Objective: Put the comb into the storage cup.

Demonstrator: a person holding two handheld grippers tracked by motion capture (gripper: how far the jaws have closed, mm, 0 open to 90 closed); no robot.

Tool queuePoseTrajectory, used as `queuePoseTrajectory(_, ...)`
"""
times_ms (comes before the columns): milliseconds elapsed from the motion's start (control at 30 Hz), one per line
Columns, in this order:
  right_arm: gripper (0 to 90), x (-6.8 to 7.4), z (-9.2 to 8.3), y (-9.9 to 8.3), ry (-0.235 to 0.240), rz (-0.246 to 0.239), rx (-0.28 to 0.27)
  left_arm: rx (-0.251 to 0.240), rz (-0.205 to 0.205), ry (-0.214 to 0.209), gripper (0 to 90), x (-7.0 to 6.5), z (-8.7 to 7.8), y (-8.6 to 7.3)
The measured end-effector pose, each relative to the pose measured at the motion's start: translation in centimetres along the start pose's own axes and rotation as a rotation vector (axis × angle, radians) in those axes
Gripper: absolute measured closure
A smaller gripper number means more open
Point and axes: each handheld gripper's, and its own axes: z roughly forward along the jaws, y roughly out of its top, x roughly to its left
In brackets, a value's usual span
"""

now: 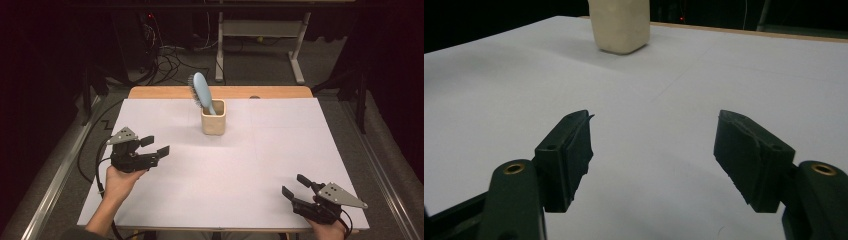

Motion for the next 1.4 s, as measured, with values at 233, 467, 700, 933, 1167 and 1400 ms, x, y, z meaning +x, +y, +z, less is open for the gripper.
queuePoseTrajectory(233,32.0,0.0,0.0,0.0,-0.001,0.0,0.001,-0.006,-0.002,0.001,27.8,0.0,-0.4,-0.7)
queuePoseTrajectory(467,32.0,0.0,0.0,0.0,-0.002,0.001,-0.001,-0.004,-0.008,-0.007,27.5,0.0,-0.6,-1.4)
queuePoseTrajectory(700,32.0,0.0,0.0,0.0,-0.001,0.002,0.0,-0.007,-0.019,-0.005,27.4,0.1,-0.8,-1.9)
queuePoseTrajectory(933,32.0,0.0,0.0,0.0,-0.002,0.002,-0.002,-0.008,-0.02,-0.008,27.2,0.1,-1.0,-2.4)
queuePoseTrajectory(1167,32.0,0.0,0.0,0.0,-0.003,0.001,-0.003,-0.002,-0.001,0.009,26.8,0.0,-1.0,-2.8)
queuePoseTrajectory(1400,32.0,0.0,0.0,0.0,-0.002,0.0,-0.003,-0.003,0.003,0.015,26.5,-0.1,-1.2,-3.3)
